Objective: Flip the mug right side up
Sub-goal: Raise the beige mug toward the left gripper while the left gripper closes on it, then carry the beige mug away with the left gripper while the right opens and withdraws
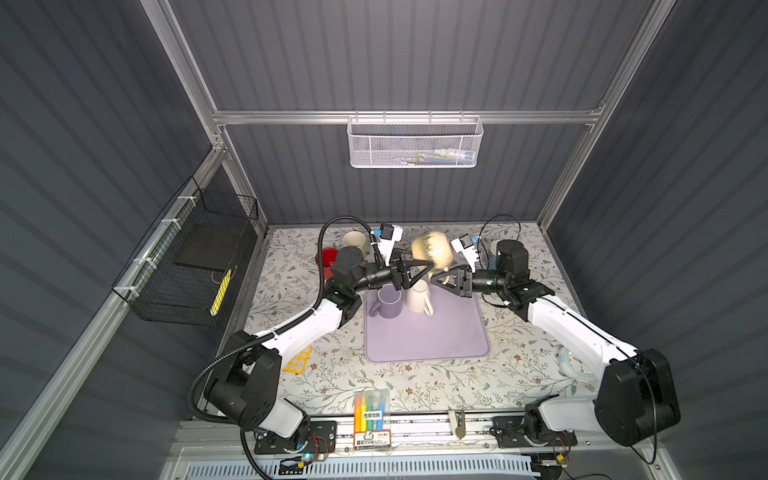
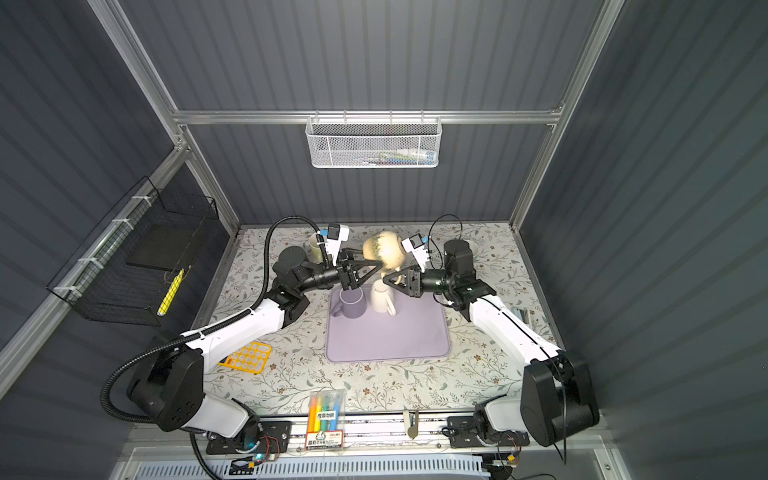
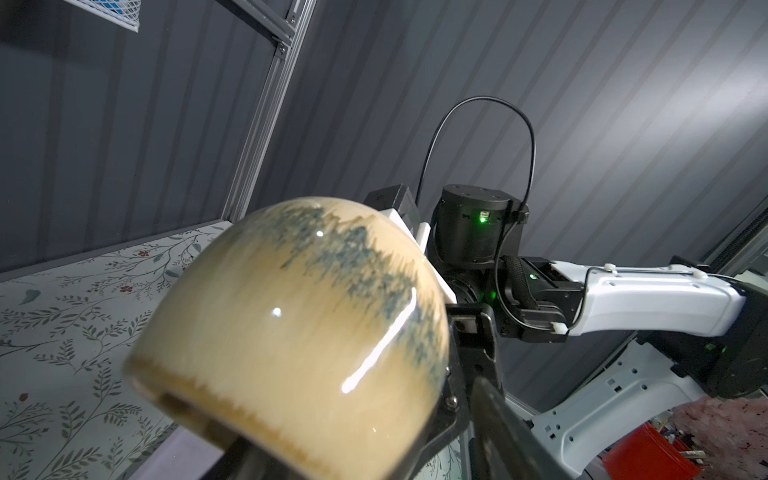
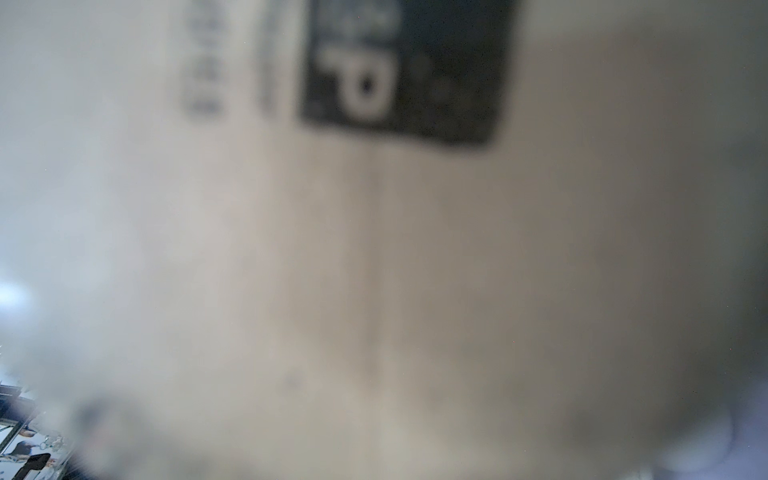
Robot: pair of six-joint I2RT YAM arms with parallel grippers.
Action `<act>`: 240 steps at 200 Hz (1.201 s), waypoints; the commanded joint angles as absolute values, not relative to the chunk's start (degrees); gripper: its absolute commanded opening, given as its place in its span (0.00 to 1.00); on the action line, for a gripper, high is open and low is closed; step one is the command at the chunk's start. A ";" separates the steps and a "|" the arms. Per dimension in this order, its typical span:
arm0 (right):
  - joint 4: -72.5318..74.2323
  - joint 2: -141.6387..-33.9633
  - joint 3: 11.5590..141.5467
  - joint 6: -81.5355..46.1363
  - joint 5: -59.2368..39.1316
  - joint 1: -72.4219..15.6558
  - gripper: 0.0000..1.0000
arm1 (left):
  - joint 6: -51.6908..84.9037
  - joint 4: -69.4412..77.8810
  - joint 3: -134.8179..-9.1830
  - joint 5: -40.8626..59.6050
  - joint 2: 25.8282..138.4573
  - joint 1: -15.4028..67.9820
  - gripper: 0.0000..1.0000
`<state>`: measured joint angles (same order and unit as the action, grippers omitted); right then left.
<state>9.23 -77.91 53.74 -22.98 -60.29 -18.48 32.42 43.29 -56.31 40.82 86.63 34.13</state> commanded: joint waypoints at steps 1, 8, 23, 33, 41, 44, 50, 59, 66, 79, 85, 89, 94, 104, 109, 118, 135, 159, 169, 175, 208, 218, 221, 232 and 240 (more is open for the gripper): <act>19.04 -78.11 54.46 -24.31 -63.46 -18.67 0.02 | 34.85 47.82 -58.45 43.05 87.92 34.71 0.62; 19.94 -78.50 54.25 -24.91 -63.57 -18.72 0.02 | 35.29 48.64 -58.62 43.28 88.40 34.72 0.60; 22.09 -79.34 53.69 -26.15 -63.86 -18.78 0.02 | 36.25 50.38 -58.70 43.59 88.96 34.72 0.56; 23.52 -79.77 53.20 -26.95 -64.00 -18.81 0.02 | 36.47 50.96 -58.80 43.80 89.08 34.72 0.54; 24.45 -79.96 52.88 -27.61 -64.07 -18.81 0.02 | 36.54 51.22 -58.93 43.93 89.19 34.72 0.51; 24.77 -80.07 52.83 -27.79 -64.12 -18.81 0.02 | 36.56 51.30 -58.94 43.94 89.21 34.74 0.50; 25.24 -80.14 52.67 -28.12 -64.07 -18.81 0.02 | 36.66 51.51 -59.06 44.02 89.32 34.75 0.47; 25.79 -80.24 52.56 -28.32 -64.14 -18.81 0.02 | 36.96 52.00 -59.13 44.27 89.54 34.78 0.42; 26.07 -80.20 52.47 -28.38 -64.16 -18.83 0.02 | 37.37 52.48 -59.12 44.43 89.77 34.74 0.39; 27.26 -80.49 52.30 -28.99 -64.45 -18.87 0.03 | 38.13 53.66 -58.89 44.47 90.08 34.72 0.35; 28.06 -80.70 52.21 -29.45 -64.79 -18.81 0.03 | 38.51 54.27 -58.81 44.44 90.23 34.72 0.34; 28.59 -80.89 52.14 -29.81 -65.01 -18.84 0.03 | 38.66 54.51 -58.76 44.40 90.34 34.71 0.33; 29.27 -81.07 52.05 -30.35 -65.08 -18.79 0.03 | 38.70 54.77 -58.79 44.45 90.40 34.72 0.32; 31.23 -81.42 51.65 -31.50 -65.20 -18.85 0.05 | 38.84 55.11 -58.79 44.41 90.41 34.71 0.30; 32.21 -81.65 51.51 -31.96 -65.35 -18.78 0.05 | 38.91 55.31 -58.73 44.42 90.36 34.72 0.29; 33.70 -81.96 51.27 -33.08 -65.49 -18.82 0.06 | 39.01 55.45 -58.82 44.48 90.35 34.72 0.27; 36.05 -82.57 50.89 -34.57 -65.58 -18.87 0.10 | 39.17 55.72 -58.95 44.58 90.36 34.72 0.23; 36.52 -82.89 50.72 -34.74 -65.04 -18.80 0.23 | 39.24 55.83 -58.71 44.13 90.29 34.72 0.17; 36.55 -82.84 50.63 -34.72 -64.88 -18.80 0.27 | 39.47 56.20 -58.65 43.94 90.35 34.72 0.14; 36.59 -82.88 50.54 -34.72 -64.76 -18.76 0.30 | 39.61 56.38 -58.58 43.90 90.38 34.72 0.12; 36.59 -82.92 50.19 -34.79 -64.08 -18.88 0.39 | 40.22 57.32 -58.71 43.18 91.00 34.64 0.06; 36.27 -82.75 50.06 -34.66 -64.03 -18.83 0.40 | 40.66 57.77 -58.49 42.83 91.29 34.55 0.03; 36.25 -82.70 50.02 -34.56 -64.03 -18.88 0.41 | 40.79 58.00 -58.43 42.74 91.34 34.54 0.02; 35.55 -82.37 49.83 -34.01 -63.66 -18.90 0.42 | 40.97 58.33 -58.40 42.46 91.54 34.54 0.01; 34.54 -82.18 49.83 -33.36 -63.47 -18.85 0.43 | 40.97 58.22 -58.28 42.14 91.58 34.48 0.01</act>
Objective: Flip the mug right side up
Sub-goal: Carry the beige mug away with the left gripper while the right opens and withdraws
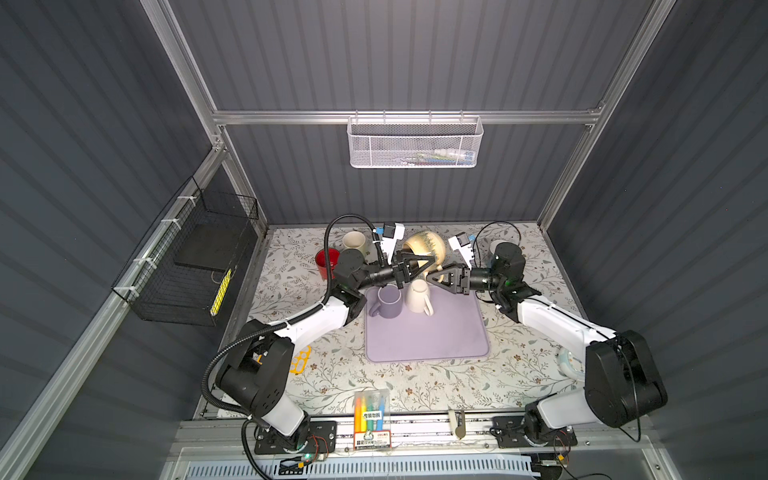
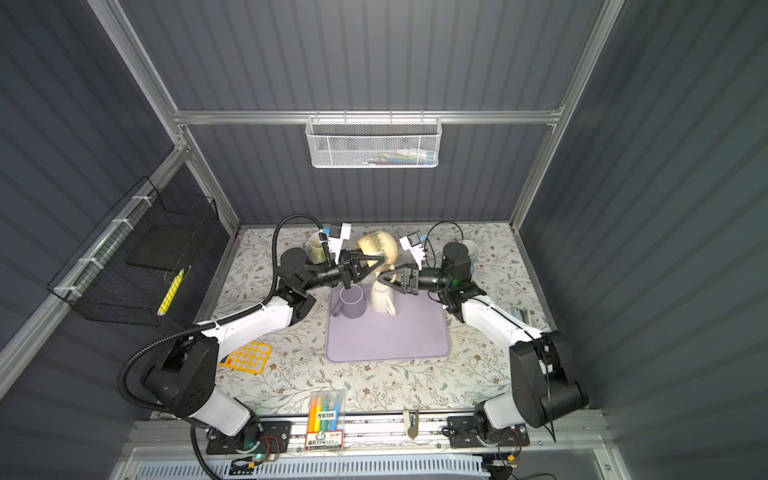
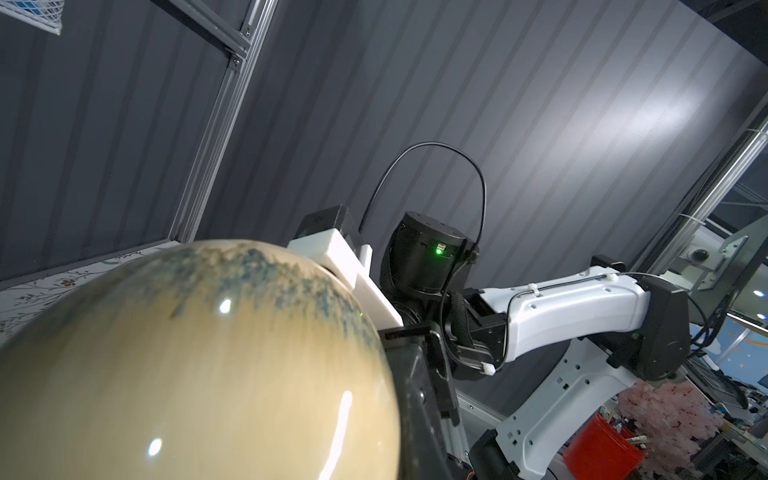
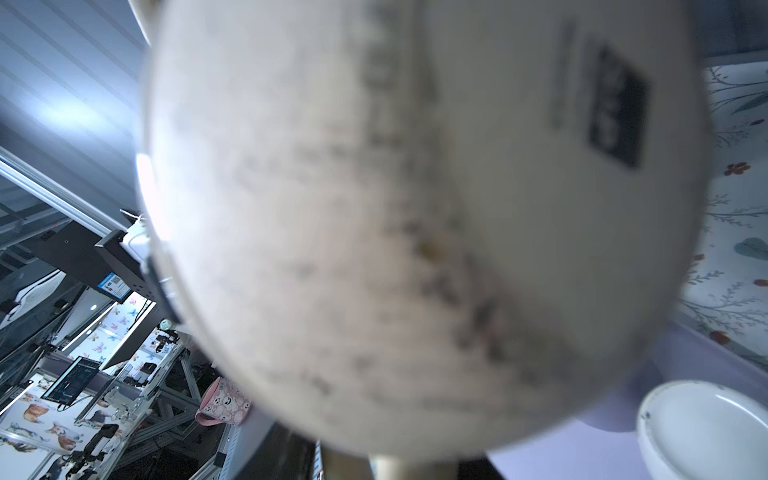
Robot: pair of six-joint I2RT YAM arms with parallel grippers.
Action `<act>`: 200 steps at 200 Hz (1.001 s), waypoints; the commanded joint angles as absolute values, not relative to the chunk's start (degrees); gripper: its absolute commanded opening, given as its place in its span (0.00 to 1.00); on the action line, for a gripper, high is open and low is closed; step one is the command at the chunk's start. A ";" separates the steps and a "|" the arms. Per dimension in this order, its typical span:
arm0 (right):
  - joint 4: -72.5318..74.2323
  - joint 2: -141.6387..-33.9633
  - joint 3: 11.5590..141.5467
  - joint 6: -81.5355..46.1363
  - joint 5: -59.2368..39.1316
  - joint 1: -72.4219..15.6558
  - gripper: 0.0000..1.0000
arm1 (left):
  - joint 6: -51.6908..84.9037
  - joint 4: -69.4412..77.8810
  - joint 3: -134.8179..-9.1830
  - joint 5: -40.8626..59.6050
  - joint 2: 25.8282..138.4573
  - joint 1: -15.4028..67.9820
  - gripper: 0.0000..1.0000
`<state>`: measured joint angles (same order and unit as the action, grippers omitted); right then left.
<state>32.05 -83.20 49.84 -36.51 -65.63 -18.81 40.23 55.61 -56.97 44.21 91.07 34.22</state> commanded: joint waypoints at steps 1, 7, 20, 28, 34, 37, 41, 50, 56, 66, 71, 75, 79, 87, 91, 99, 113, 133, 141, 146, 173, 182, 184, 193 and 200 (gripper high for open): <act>34.45 -82.09 49.83 -33.29 -63.46 -18.83 0.43 | 41.01 58.20 -58.32 42.12 91.58 34.51 0.01; 33.97 -82.07 49.75 -33.03 -63.32 -18.87 0.43 | 41.07 58.26 -58.35 41.95 91.58 34.45 0.01; 32.97 -81.90 49.66 -32.23 -63.06 -18.81 0.44 | 41.04 57.94 -58.30 41.68 91.58 34.32 0.00; 32.08 -81.83 49.57 -31.63 -62.83 -18.81 0.45 | 40.72 57.49 -58.31 41.49 91.37 34.20 0.00; 31.41 -81.83 49.54 -31.26 -62.54 -18.81 0.45 | 40.50 56.97 -58.27 41.28 91.11 33.98 0.00; 31.15 -81.82 49.45 -31.09 -62.46 -18.76 0.45 | 40.31 56.60 -58.22 41.16 90.95 33.93 0.00; 30.69 -81.80 49.40 -30.83 -62.36 -18.74 0.46 | 39.97 55.93 -58.27 40.93 90.74 33.84 0.00; 29.82 -81.86 49.32 -30.21 -62.23 -18.72 0.46 | 38.86 54.02 -58.14 40.40 90.14 33.60 0.00; 29.25 -81.83 49.31 -29.84 -62.07 -18.63 0.46 | 37.99 52.46 -58.18 39.98 89.61 33.42 0.00; 28.60 -81.70 49.14 -29.35 -61.97 -18.56 0.47 | 36.12 48.81 -58.36 38.90 88.52 33.18 0.00; 28.26 -81.74 49.09 -29.13 -61.86 -18.55 0.47 | 35.09 46.90 -58.33 38.34 87.87 32.99 0.00; 27.95 -81.66 49.05 -28.96 -61.79 -18.45 0.47 | 34.30 45.48 -58.36 37.87 87.37 32.89 0.00; 27.68 -81.65 49.04 -28.81 -61.70 -18.41 0.47 | 33.56 44.21 -58.24 37.35 86.79 32.80 0.00; 27.15 -81.56 48.96 -28.50 -61.53 -18.34 0.47 | 32.18 41.85 -58.06 36.26 85.74 32.57 0.00; 26.90 -81.50 48.96 -28.26 -61.46 -18.29 0.47 | 31.51 40.70 -58.06 35.73 85.22 32.45 0.00; 26.49 -81.40 49.00 -28.03 -61.31 -18.15 0.48 | 30.16 38.26 -58.02 34.73 84.27 32.20 0.00; 25.93 -81.38 48.96 -27.68 -61.27 -17.93 0.48 | 28.37 34.43 -58.01 32.83 82.80 31.69 0.00; 25.38 -81.39 49.04 -27.37 -61.03 -17.79 0.49 | 26.52 30.32 -58.01 30.87 81.13 31.02 0.00; 25.27 -81.48 49.02 -27.34 -60.94 -17.75 0.49 | 25.88 29.03 -58.01 30.23 80.59 30.85 0.00; 25.13 -81.60 49.04 -27.28 -60.98 -17.67 0.49 | 25.50 28.23 -58.07 29.81 80.29 30.72 0.00; 24.51 -81.74 48.96 -26.92 -60.59 -17.58 0.50 | 23.79 24.06 -58.04 27.83 78.71 30.01 0.00; 24.27 -81.73 48.96 -26.73 -60.60 -17.58 0.50 | 23.01 22.01 -58.29 26.85 78.20 29.73 0.00; 24.20 -81.71 48.96 -26.72 -60.59 -17.51 0.50 | 22.78 21.56 -58.34 26.66 78.06 29.65 0.00; 23.87 -81.68 48.96 -26.49 -60.43 -17.48 0.50 | 21.73 18.77 -58.88 25.56 77.56 29.37 0.00; 23.54 -81.85 49.04 -26.28 -60.29 -17.44 0.50 | 20.85 16.34 -59.44 24.83 77.22 29.11 0.00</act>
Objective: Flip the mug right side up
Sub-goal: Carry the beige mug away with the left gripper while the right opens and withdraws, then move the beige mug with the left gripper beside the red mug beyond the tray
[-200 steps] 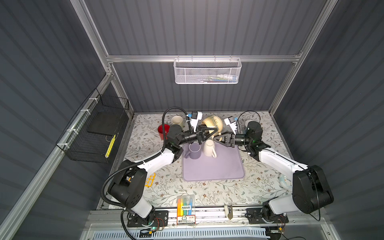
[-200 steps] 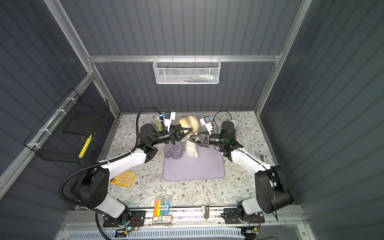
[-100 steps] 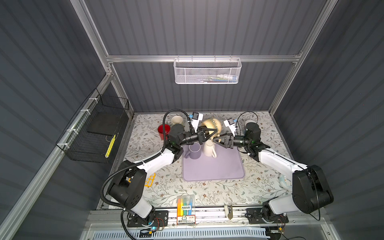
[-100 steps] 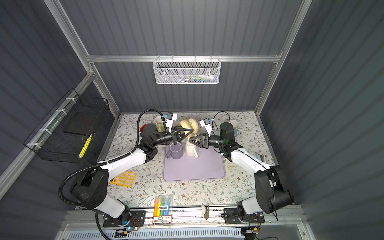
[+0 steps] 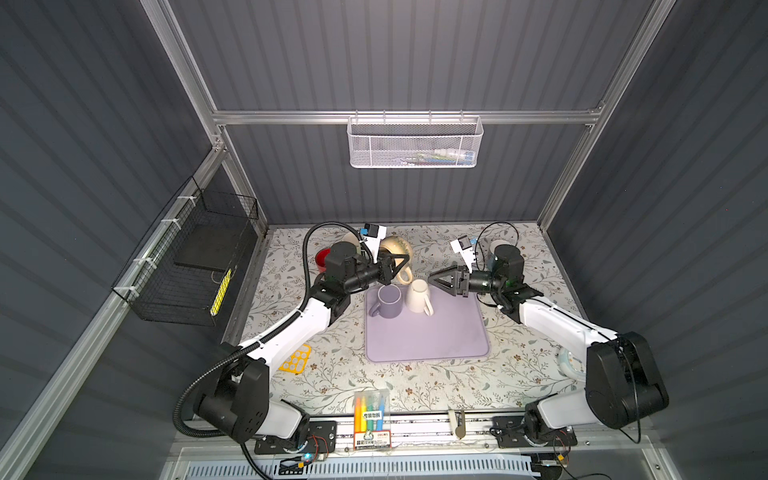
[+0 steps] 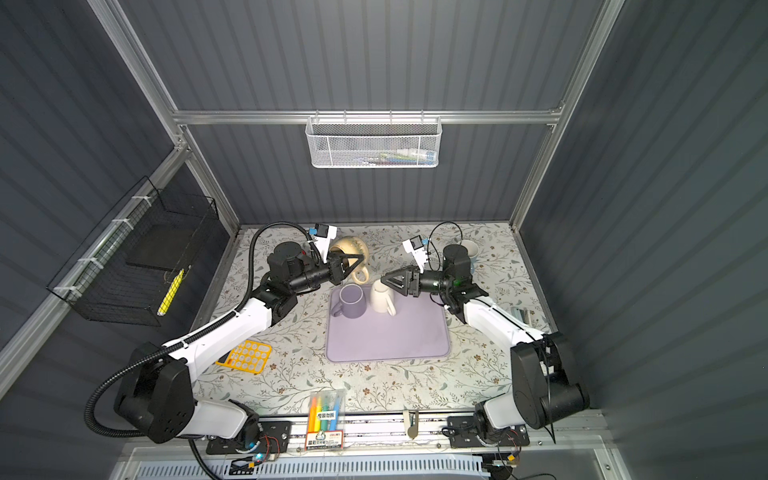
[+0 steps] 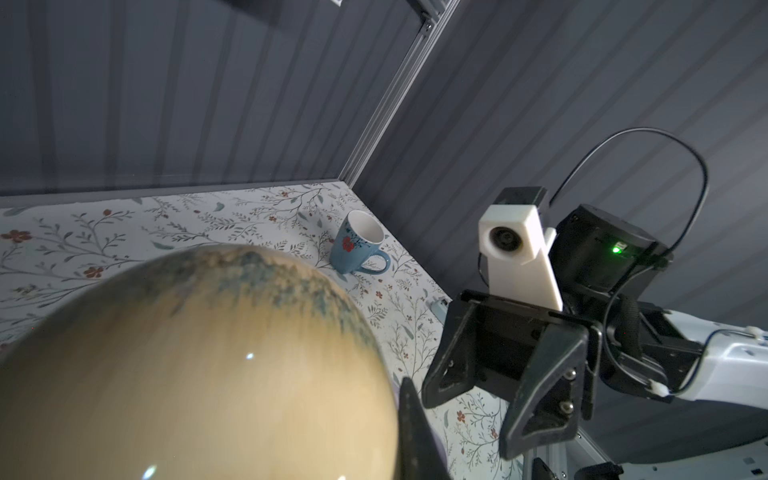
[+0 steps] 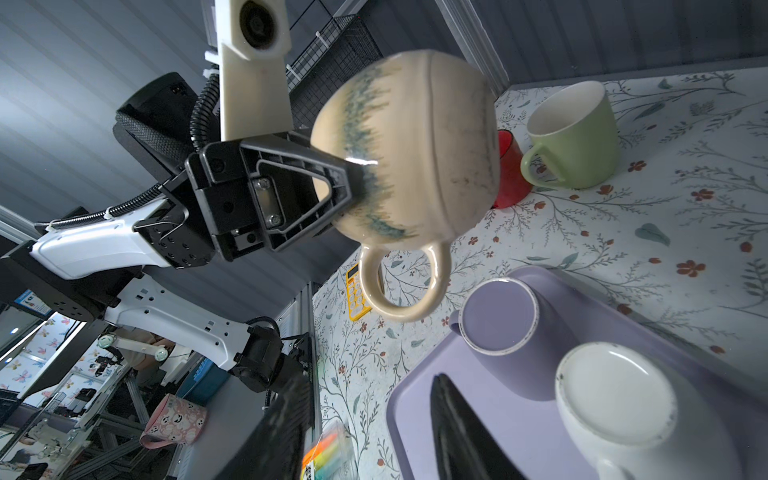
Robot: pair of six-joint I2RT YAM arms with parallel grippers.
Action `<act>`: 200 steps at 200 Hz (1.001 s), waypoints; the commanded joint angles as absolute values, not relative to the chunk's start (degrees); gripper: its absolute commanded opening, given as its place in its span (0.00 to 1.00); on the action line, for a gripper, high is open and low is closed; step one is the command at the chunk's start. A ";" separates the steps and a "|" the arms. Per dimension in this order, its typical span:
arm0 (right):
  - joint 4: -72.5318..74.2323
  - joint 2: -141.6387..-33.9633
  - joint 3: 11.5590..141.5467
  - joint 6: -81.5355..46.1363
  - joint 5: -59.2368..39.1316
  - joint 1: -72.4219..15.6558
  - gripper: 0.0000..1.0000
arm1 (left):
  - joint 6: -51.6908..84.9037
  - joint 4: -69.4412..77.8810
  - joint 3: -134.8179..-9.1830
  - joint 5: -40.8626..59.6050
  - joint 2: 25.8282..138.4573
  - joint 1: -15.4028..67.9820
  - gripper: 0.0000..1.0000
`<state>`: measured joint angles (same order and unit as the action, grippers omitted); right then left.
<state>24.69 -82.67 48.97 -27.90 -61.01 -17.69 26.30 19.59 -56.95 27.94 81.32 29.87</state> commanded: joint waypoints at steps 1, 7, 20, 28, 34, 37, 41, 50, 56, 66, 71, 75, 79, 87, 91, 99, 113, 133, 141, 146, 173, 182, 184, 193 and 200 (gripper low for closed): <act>23.50 -81.84 49.04 -26.24 -60.25 -17.42 0.50 | 20.71 15.82 -59.56 24.63 77.19 29.05 0.00; 23.25 -81.96 49.09 -26.19 -60.21 -17.40 0.50 | 19.92 13.38 -60.24 23.77 76.88 28.81 0.00; 23.05 -82.14 49.13 -25.96 -60.07 -17.34 0.50 | 18.29 8.32 -61.62 21.99 76.34 28.28 0.00; 22.94 -82.41 49.13 -26.01 -60.03 -17.32 0.50 | 17.38 4.88 -62.76 20.77 76.12 27.92 0.00; 22.94 -82.60 49.22 -25.96 -59.97 -17.31 0.50 | 16.72 2.43 -63.56 20.00 76.03 27.57 0.00; 22.94 -82.73 49.22 -25.96 -59.95 -17.31 0.50 | 16.36 1.39 -63.88 19.72 75.96 27.41 0.00; 22.94 -82.79 49.22 -26.01 -60.02 -17.31 0.50 | 15.98 -0.07 -64.34 19.32 75.96 27.14 0.00; 23.03 -83.13 49.31 -26.08 -59.97 -17.31 0.50 | 15.31 -3.20 -65.45 17.61 75.78 26.54 0.00; 23.03 -83.40 49.46 -26.17 -59.86 -17.30 0.50 | 14.79 -5.30 -66.14 16.97 75.77 26.15 0.00; 23.03 -83.64 49.48 -26.18 -59.86 -17.31 0.50 | 13.72 -8.52 -67.37 16.17 75.68 25.47 0.00; 23.03 -83.65 49.52 -26.19 -59.90 -17.31 0.50 | 13.27 -9.98 -67.92 15.66 75.73 25.08 0.00; 23.03 -83.71 49.57 -26.19 -59.96 -17.28 0.50 | 12.91 -11.13 -68.45 15.29 75.61 24.86 0.00; 23.03 -83.71 49.57 -26.15 -59.87 -17.29 0.50 | 12.52 -12.15 -68.97 15.12 75.59 24.56 0.00; 23.03 -83.76 49.57 -25.98 -59.85 -17.31 0.50 | 11.80 -14.35 -69.92 14.79 75.66 24.04 0.00; 22.98 -83.83 49.57 -26.01 -59.87 -17.31 0.50 | 11.53 -15.26 -70.44 14.64 75.72 23.75 0.00; 22.94 -83.92 49.59 -25.93 -59.86 -17.27 0.50 | 10.81 -17.13 -71.35 14.23 75.76 23.27 0.00; 22.94 -84.08 49.57 -25.94 -59.97 -17.31 0.50 | 9.64 -20.33 -73.06 13.47 76.02 22.46 0.00; 23.12 -84.46 49.56 -26.01 -60.01 -17.31 0.50 | 7.98 -24.60 -75.31 12.62 76.58 21.33 0.00; 23.26 -84.69 49.57 -26.04 -60.07 -17.30 0.51 | 7.42 -25.93 -76.10 12.50 76.80 20.81 0.00; 23.43 -84.76 49.57 -26.23 -60.04 -17.28 0.51 | 7.07 -26.67 -76.51 12.48 77.03 20.51 0.00; 25.30 -85.93 49.53 -27.36 -60.46 -17.28 0.51 | 6.16 -29.29 -77.97 12.22 78.28 19.02 0.00; 25.86 -86.23 49.48 -27.70 -60.63 -17.26 0.51 | 6.03 -30.12 -78.56 12.02 78.76 18.29 0.00; 25.98 -86.35 49.50 -27.80 -60.64 -17.28 0.51 | 5.97 -30.27 -78.70 11.99 78.93 18.06 0.00; 26.35 -86.64 49.56 -28.02 -60.76 -17.25 0.51 | 5.43 -31.62 -79.84 11.83 79.58 17.24 0.00; 26.47 -86.84 49.52 -28.08 -60.82 -17.23 0.51 | 4.92 -32.81 -80.32 11.37 80.12 16.55 0.00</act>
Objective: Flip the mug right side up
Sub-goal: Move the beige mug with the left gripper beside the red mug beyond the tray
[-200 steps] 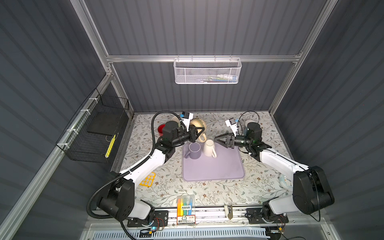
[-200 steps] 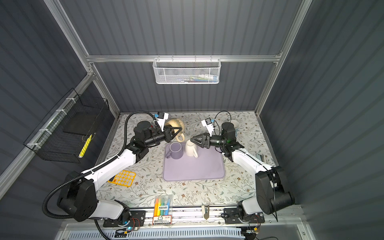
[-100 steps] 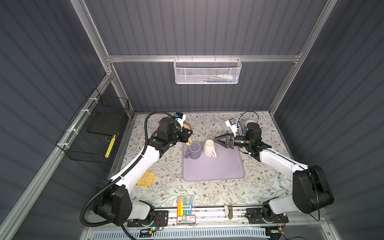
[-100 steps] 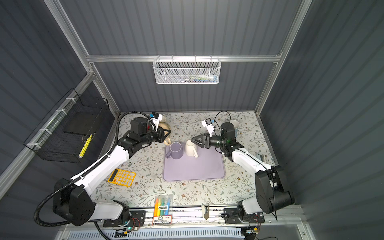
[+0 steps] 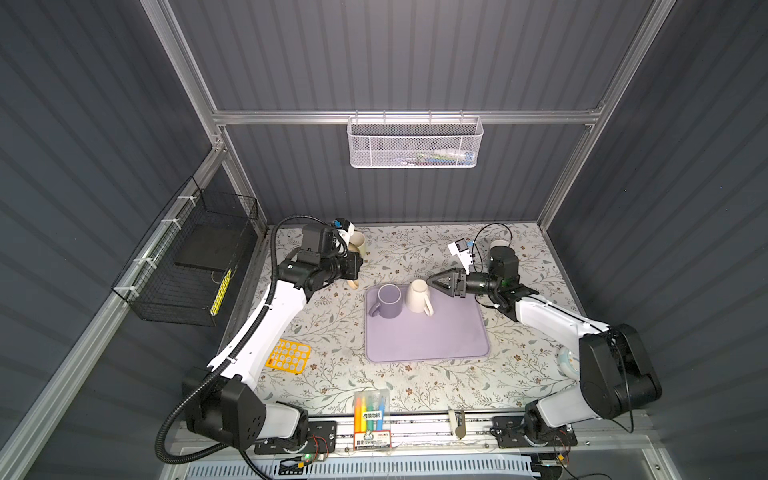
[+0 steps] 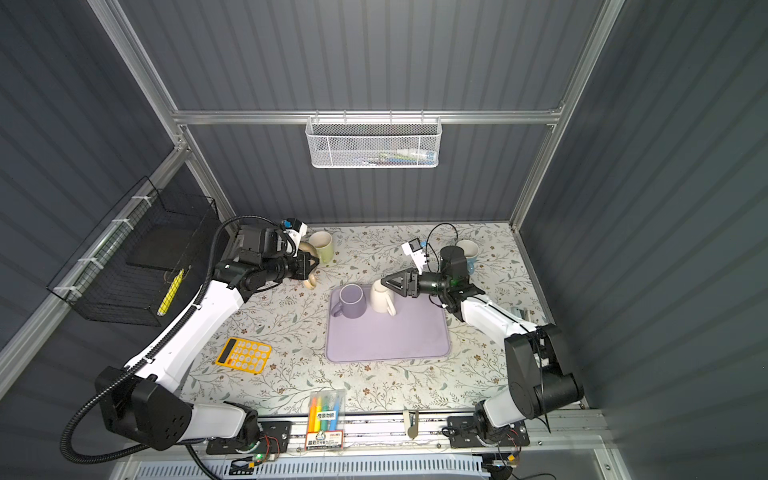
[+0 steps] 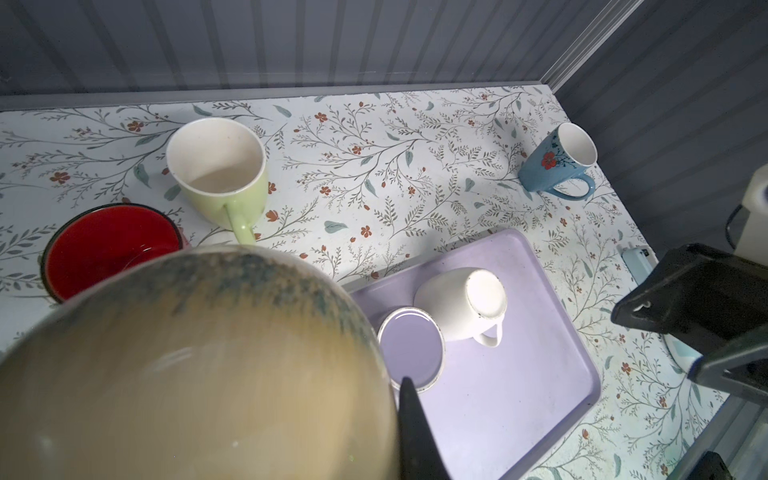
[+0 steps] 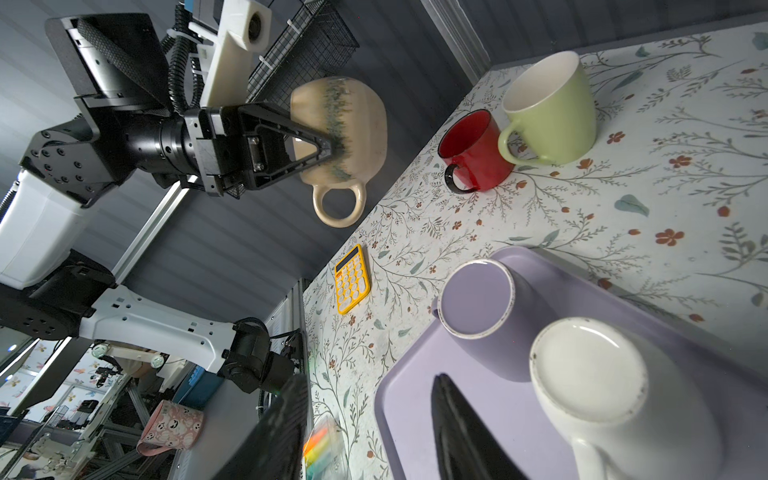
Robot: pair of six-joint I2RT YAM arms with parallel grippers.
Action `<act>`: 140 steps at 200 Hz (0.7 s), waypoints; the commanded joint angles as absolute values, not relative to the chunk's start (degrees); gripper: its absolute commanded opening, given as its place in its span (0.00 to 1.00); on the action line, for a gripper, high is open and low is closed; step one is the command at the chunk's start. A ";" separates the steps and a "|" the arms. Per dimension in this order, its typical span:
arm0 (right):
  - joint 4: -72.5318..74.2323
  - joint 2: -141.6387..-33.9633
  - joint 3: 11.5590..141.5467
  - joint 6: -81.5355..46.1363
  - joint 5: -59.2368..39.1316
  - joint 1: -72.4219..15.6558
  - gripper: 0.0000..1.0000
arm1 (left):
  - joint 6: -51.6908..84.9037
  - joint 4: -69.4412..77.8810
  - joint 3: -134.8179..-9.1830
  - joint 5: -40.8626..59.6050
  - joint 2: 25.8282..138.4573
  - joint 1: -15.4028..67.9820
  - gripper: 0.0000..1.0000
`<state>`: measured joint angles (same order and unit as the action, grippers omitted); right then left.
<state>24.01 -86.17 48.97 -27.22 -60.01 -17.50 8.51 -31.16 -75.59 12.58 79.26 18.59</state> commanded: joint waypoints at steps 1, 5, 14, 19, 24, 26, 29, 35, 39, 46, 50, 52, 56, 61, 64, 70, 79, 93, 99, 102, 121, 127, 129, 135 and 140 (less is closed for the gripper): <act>26.51 -86.88 49.50 -28.06 -60.86 -17.23 0.51 | 4.83 -33.02 -80.33 11.31 80.18 16.45 0.00; 26.51 -86.92 49.48 -28.04 -60.95 -17.25 0.51 | 4.48 -33.62 -82.29 11.13 80.39 15.97 0.00; 26.58 -87.10 49.44 -27.99 -60.89 -17.28 0.51 | 3.86 -35.06 -83.73 10.74 81.06 14.75 0.00; 26.63 -87.27 49.48 -28.01 -60.87 -17.23 0.51 | 3.52 -35.84 -84.46 10.61 81.53 14.01 0.00; 26.70 -87.35 49.48 -27.96 -60.86 -17.19 0.51 | 3.16 -36.57 -85.13 10.62 81.98 13.18 0.00; 26.72 -87.41 49.53 -28.00 -60.87 -17.22 0.51 | 3.01 -36.89 -85.38 10.63 82.11 12.94 0.00; 26.72 -87.46 49.56 -28.01 -60.79 -17.23 0.51 | 2.87 -37.30 -85.76 10.63 82.37 12.45 0.00; 26.67 -87.55 49.57 -28.03 -60.63 -17.23 0.51 | 2.46 -38.04 -86.52 10.72 82.82 11.50 0.00; 26.71 -87.62 49.57 -28.02 -60.48 -17.20 0.51 | 2.12 -38.61 -87.04 10.65 83.31 10.97 0.00; 26.51 -87.73 49.73 -28.02 -60.22 -17.22 0.51 | 1.47 -39.60 -87.89 10.52 84.03 9.99 0.00; 26.34 -87.95 49.87 -28.04 -60.09 -17.23 0.51 | 1.15 -40.14 -88.32 10.48 84.44 9.39 0.00; 26.21 -88.01 49.95 -28.01 -60.00 -17.23 0.51 | 1.04 -40.33 -88.55 10.53 84.61 9.12 0.00; 25.93 -88.11 50.08 -27.99 -59.85 -17.21 0.51 | 0.64 -40.78 -88.93 10.54 85.08 8.58 0.00; 25.57 -88.37 50.26 -27.94 -59.64 -17.22 0.51 | 0.25 -41.22 -89.37 10.46 85.58 7.96 0.00; 25.42 -88.41 50.34 -27.95 -59.49 -17.23 0.51 | 0.06 -41.56 -89.65 10.44 85.91 7.58 0.00; 25.17 -88.55 50.40 -27.74 -59.33 -17.23 0.51 | -0.43 -42.25 -90.19 10.33 86.55 6.98 0.00; 24.85 -88.58 50.38 -27.50 -58.80 -17.23 0.51 | -1.15 -43.15 -90.90 9.98 87.45 6.14 0.00; 23.60 -88.50 50.45 -26.65 -57.99 -17.23 0.51 | -2.09 -44.27 -91.79 9.34 88.86 4.80 0.00; 22.95 -88.38 50.58 -26.18 -57.63 -17.23 0.52 | -2.35 -44.45 -91.93 9.36 89.26 4.24 0.00; 22.57 -88.34 50.55 -25.98 -57.40 -17.23 0.52 | -2.41 -44.47 -91.98 9.20 89.51 4.03 0.00; 20.57 -87.98 50.47 -24.65 -56.28 -17.23 0.52 | -2.69 -45.13 -92.46 8.14 91.21 3.13 0.00; 20.11 -87.92 50.45 -24.38 -55.95 -17.22 0.52 | -2.81 -45.18 -92.59 7.61 91.86 2.92 0.00; 19.95 -87.83 50.45 -24.24 -55.85 -17.23 0.52 | -2.81 -45.24 -92.65 7.33 92.09 2.86 0.00; 19.63 -87.78 50.37 -23.95 -55.74 -17.23 0.52 | -3.01 -45.55 -92.87 6.76 92.89 2.73 0.00; 19.45 -87.65 50.32 -23.83 -55.58 -17.23 0.52 | -3.11 -45.82 -93.11 6.64 93.55 2.56 0.00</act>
<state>22.00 -88.09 49.30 -26.24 -57.19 -17.39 -0.32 -45.89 -89.32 8.51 92.25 3.25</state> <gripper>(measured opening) 0.518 0.117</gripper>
